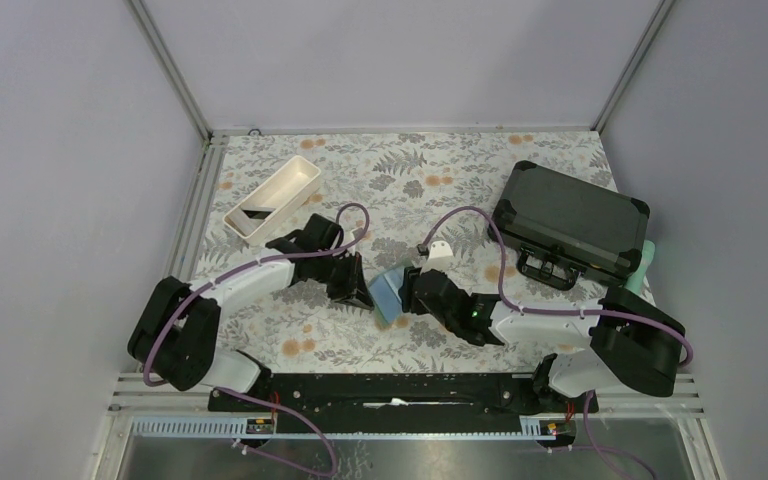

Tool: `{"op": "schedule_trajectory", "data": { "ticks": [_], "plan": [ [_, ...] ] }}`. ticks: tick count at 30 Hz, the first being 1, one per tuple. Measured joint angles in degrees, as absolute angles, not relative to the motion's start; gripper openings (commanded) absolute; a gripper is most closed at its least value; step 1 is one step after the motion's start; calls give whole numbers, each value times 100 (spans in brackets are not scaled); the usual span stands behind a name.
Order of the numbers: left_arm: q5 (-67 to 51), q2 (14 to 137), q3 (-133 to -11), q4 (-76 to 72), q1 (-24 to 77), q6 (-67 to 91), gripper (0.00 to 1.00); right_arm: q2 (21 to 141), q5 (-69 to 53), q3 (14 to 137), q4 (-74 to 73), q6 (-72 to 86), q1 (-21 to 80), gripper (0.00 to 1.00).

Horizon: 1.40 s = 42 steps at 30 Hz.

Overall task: Put the credit cards into the card holder
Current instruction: Open the card holder at the center of the board.

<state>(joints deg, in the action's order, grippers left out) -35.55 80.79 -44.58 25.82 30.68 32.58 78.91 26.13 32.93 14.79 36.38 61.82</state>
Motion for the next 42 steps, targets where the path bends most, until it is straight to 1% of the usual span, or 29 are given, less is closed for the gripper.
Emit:
{"op": "schedule_trajectory", "data": {
  "ticks": [8,10,11,12,13,16,17,18,19,20,23,24,27,28,29,31,34,39,42],
  "plan": [
    [-3492,8125,-4460,2650,3068,3109,0,8141,2593,3293,1490,3632,6176,54],
    [-3479,8165,-4464,2674,3063,3063,0,8289,2563,3293,1527,3632,6169,51],
    [-3476,8189,-4466,2703,3061,3037,0,8348,2550,3295,1538,3634,6163,48],
    [-3465,8254,-4475,2781,3061,2974,0,8497,2530,3295,1551,3632,6145,42],
    [-3465,8259,-4475,2788,3061,2969,0,8503,2530,3295,1551,3632,6145,42],
    [-3393,8307,-4547,2915,3061,2877,0,8536,2432,3306,1575,3627,6104,48],
    [-3365,8331,-4578,2950,3061,2847,0,8536,2414,3312,1577,3627,6088,43],
    [-3336,8346,-4595,2976,3061,2827,0,8534,2386,3321,1597,3607,6073,31],
    [-3288,8366,-4615,3009,3061,2814,0,8534,2351,3326,1619,3581,6062,22],
    [-3234,8379,-4633,3041,3061,2799,1,8532,2303,3330,1634,3562,6053,15],
    [-3006,8407,-4689,3144,3061,2770,9,8501,2231,3330,1667,3509,6018,2],
    [-2930,8407,-4692,3142,3061,2768,14,8490,2196,3330,1675,3516,6001,0],
    [-2630,8403,-4692,3135,3061,2808,49,8477,2106,3330,1710,3542,5959,0],
    [-2493,8390,-4692,3127,3061,2856,60,8475,2071,3330,1708,3573,5951,0],
    [-2327,8359,-4692,3124,3061,2895,67,8475,2034,3326,1712,3621,5946,0],
    [-1999,8263,-4692,3122,3061,2941,72,8466,1992,3304,1715,3760,5946,0],
    [-1476,7940,-4687,3094,3061,3118,76,8444,1973,3221,1758,4053,5946,0],
    [-1249,7266,-4475,2495,3063,3548,77,8442,1905,3026,1879,4530,5942,0],
    [-1251,7286,-4318,2091,3074,3754,77,8444,1903,2947,1966,4781,5942,0]
  ]
}}
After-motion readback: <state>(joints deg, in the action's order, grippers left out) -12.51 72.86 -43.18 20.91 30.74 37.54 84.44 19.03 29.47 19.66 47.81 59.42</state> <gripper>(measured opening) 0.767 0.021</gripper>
